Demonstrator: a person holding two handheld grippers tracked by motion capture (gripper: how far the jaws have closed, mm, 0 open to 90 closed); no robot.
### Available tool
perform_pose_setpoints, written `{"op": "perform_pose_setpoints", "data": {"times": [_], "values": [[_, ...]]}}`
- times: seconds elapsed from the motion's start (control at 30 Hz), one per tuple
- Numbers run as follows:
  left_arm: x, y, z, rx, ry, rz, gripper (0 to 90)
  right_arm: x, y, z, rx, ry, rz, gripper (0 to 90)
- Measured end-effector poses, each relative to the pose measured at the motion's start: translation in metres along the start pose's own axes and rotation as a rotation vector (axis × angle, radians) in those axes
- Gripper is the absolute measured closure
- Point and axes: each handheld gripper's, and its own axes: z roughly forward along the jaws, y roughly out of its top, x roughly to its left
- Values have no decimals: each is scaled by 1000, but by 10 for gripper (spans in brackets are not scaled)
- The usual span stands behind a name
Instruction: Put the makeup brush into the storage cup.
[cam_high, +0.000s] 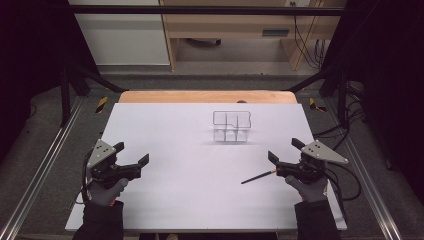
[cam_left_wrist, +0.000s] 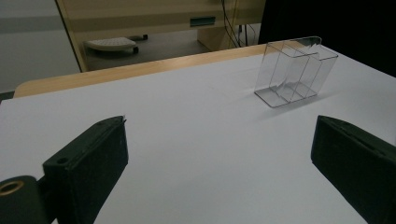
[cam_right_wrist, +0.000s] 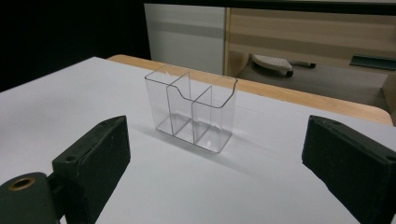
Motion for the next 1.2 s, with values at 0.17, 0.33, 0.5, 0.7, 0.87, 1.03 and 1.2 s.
{"op": "perform_pose_setpoints", "data": {"times": [0.17,0.33,0.5,0.7,0.87,1.03,1.2], "values": [[-2,-3,3,11,1,7,35,1,0,-1,1,16,-4,84],[-2,-4,4,21,6,12,35,2,0,-1,1,24,1,90],[-2,-7,6,31,8,7,35,1,3,-4,6,0,12,95],[-3,-8,6,35,10,10,35,3,3,-3,38,-28,2,102],[-2,-11,6,44,9,6,38,8,0,3,91,-38,0,112],[-6,-13,8,54,7,18,38,16,-6,10,134,-60,23,123],[-6,-15,9,64,8,19,38,23,-16,20,184,-71,29,125]]}}
